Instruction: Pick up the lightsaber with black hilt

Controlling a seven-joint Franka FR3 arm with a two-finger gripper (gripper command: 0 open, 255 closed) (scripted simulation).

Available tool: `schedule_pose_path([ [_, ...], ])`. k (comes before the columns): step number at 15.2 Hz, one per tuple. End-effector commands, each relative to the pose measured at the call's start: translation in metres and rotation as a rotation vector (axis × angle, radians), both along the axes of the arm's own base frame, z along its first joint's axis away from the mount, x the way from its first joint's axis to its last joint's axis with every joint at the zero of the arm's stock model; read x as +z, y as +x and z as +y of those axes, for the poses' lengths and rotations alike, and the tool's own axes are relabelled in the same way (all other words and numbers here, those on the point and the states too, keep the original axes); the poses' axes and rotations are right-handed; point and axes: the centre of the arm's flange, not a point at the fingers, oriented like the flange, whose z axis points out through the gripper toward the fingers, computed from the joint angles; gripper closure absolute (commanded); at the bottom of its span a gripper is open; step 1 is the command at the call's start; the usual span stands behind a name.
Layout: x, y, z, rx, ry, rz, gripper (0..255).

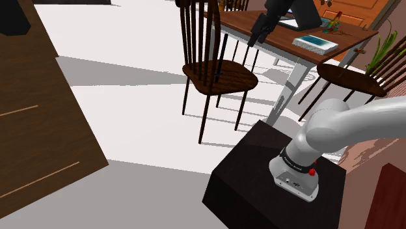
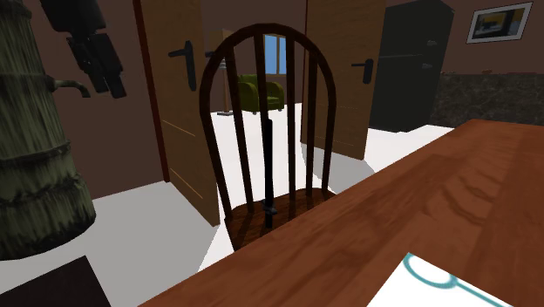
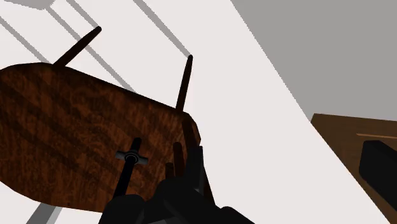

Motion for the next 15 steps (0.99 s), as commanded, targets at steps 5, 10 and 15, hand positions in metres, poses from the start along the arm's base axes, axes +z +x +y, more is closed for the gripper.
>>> schedule_pose_path([
  [5,0.0,0.047,-0.032,0.003,-0.006,0.042,0],
  [10,-0.004,0.107,-0.072,0.007,-0.014,0.094,0],
  [15,-0.009,0.166,-0.112,0.01,-0.022,0.146,0],
])
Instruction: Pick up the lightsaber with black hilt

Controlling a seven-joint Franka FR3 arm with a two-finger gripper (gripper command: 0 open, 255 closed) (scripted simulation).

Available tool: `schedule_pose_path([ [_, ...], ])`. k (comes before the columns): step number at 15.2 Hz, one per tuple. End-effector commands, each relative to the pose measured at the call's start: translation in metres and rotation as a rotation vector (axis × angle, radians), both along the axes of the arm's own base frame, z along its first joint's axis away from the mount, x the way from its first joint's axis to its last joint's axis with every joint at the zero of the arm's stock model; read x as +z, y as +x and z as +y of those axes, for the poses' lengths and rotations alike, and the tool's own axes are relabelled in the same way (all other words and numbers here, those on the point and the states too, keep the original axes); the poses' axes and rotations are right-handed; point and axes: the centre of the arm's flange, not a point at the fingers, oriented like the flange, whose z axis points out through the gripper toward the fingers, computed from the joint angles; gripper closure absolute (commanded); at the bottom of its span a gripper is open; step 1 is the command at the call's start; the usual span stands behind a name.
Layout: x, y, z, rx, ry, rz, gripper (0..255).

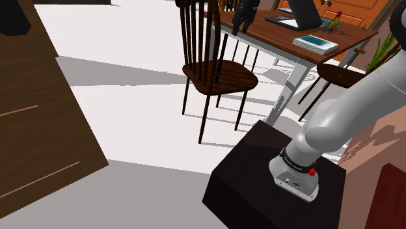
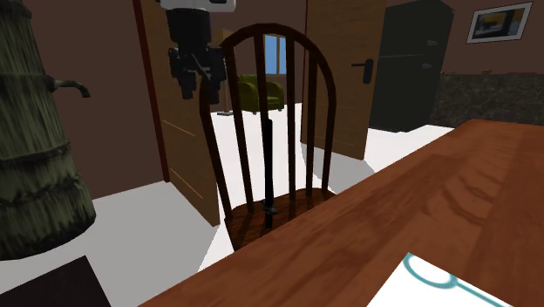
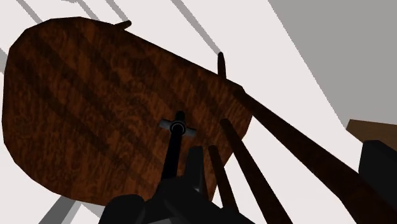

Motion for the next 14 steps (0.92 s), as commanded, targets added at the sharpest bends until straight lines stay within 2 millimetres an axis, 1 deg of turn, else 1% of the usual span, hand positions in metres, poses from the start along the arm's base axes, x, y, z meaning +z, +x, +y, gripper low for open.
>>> schedule_pose_path([
  [1,0.002,0.027,-0.016,0.002,-0.004,0.022,0],
  [10,-0.017,0.132,-0.087,0.009,-0.018,0.116,0],
  [14,-0.038,0.132,-0.087,0.009,-0.018,0.116,0],
])
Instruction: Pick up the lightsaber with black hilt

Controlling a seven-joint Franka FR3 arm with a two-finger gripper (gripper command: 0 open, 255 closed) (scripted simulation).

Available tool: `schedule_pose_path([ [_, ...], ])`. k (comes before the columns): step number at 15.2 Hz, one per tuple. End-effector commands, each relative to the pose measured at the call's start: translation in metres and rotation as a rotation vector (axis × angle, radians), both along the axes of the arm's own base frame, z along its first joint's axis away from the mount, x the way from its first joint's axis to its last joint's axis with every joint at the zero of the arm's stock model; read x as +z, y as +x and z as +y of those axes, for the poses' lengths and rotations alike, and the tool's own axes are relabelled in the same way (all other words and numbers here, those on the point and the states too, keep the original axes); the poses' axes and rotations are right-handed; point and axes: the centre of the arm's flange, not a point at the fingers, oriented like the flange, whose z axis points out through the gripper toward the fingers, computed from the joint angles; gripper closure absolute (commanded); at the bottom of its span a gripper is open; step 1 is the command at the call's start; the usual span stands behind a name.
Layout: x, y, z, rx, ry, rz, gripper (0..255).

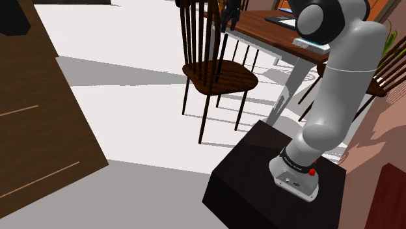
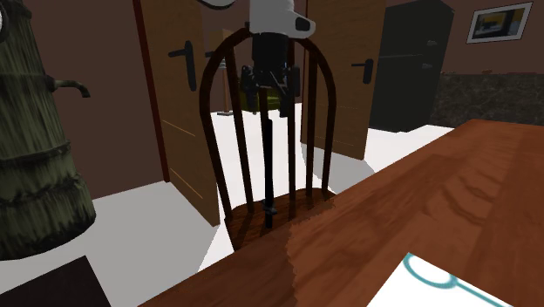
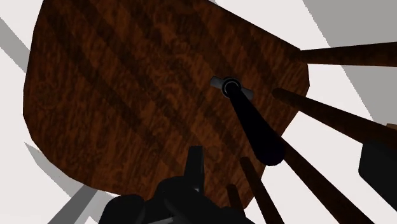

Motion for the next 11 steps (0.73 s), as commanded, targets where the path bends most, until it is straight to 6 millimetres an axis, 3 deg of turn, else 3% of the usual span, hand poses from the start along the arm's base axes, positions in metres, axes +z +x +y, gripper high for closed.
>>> schedule_pose_path([
  [1,-0.011,0.0,-0.001,0.0,0.0,0.0,0],
  [6,-0.024,0.0,-0.001,0.0,0.0,0.0,0],
  [7,-0.024,0.001,-0.001,0.0,0.0,0.0,255],
  [11,-0.024,0.001,-0.001,0.0,0.0,0.0,255],
])
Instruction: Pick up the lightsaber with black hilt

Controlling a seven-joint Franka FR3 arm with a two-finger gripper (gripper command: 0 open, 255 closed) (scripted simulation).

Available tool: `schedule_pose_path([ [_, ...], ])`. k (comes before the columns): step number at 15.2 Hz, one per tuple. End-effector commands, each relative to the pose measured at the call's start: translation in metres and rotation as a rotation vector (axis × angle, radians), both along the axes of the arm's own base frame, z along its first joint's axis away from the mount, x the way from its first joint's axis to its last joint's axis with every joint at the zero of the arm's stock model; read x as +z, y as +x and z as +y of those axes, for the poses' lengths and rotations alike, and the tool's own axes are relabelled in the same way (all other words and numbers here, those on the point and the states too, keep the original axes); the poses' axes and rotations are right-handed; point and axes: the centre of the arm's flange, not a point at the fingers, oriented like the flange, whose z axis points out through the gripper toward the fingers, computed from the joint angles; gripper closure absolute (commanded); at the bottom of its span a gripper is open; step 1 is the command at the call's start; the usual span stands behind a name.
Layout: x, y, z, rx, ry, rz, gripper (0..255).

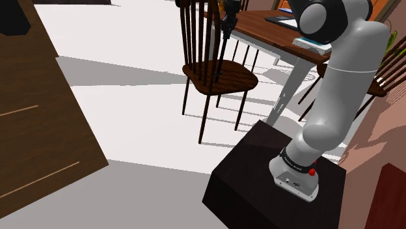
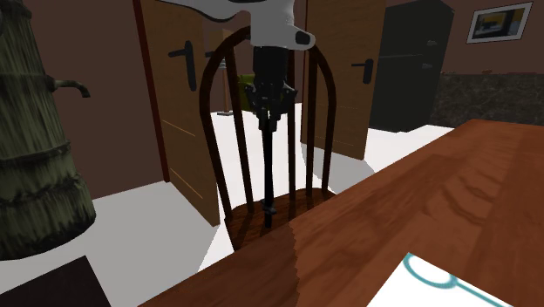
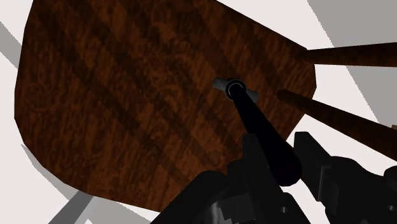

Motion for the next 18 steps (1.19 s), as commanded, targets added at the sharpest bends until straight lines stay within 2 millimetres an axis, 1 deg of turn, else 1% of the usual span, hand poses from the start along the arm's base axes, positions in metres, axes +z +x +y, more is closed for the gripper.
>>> schedule_pose_path([
  [1,-0.001,0.0,0.0,0.001,0.001,0.001,255],
  [5,0.0,0.0,0.0,0.0,0.001,0.001,255],
  [18,0.068,0.0,0.0,0.0,0.001,0.001,255],
])
